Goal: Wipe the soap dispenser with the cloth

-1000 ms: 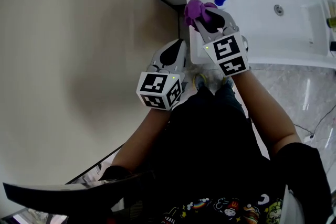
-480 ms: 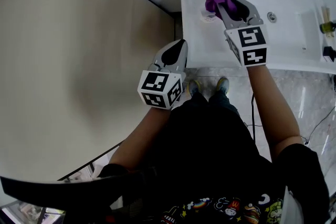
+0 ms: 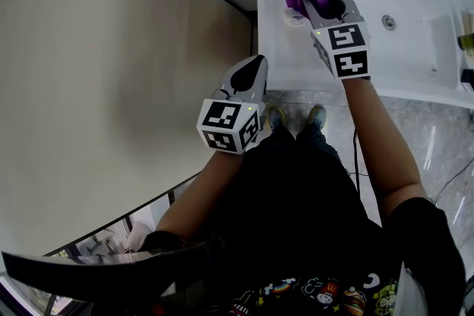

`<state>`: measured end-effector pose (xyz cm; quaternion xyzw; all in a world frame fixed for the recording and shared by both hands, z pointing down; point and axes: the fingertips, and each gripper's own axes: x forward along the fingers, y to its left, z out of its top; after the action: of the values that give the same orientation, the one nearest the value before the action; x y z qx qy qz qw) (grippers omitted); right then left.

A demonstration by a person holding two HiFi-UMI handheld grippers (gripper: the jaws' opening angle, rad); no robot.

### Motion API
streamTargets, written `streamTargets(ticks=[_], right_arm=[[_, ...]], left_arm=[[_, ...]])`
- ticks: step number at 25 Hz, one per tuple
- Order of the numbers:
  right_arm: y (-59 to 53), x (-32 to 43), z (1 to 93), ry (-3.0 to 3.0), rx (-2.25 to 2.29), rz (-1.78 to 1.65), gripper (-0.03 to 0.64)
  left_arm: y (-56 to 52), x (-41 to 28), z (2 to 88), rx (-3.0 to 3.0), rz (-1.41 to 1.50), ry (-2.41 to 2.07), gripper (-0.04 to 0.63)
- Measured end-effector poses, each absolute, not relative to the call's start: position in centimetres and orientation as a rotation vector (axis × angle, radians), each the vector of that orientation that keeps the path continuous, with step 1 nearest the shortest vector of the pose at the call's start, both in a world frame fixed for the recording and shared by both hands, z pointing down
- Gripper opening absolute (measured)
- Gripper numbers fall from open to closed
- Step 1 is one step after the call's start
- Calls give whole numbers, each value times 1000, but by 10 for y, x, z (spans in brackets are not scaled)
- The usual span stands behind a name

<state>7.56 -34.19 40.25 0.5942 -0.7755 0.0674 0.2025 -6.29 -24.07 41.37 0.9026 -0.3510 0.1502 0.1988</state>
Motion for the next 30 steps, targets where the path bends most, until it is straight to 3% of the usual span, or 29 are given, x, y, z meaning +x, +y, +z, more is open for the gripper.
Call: streamTargets(ticks=[15,30], right_arm=[[-320,118,400,-2148,1671,205,130],[-333,62,395,-2264,1536,156,130]], left_arm=[[-225,-34,406,2522,430,-1003,0],[-219,-54,402,2476,408,-1103,0]])
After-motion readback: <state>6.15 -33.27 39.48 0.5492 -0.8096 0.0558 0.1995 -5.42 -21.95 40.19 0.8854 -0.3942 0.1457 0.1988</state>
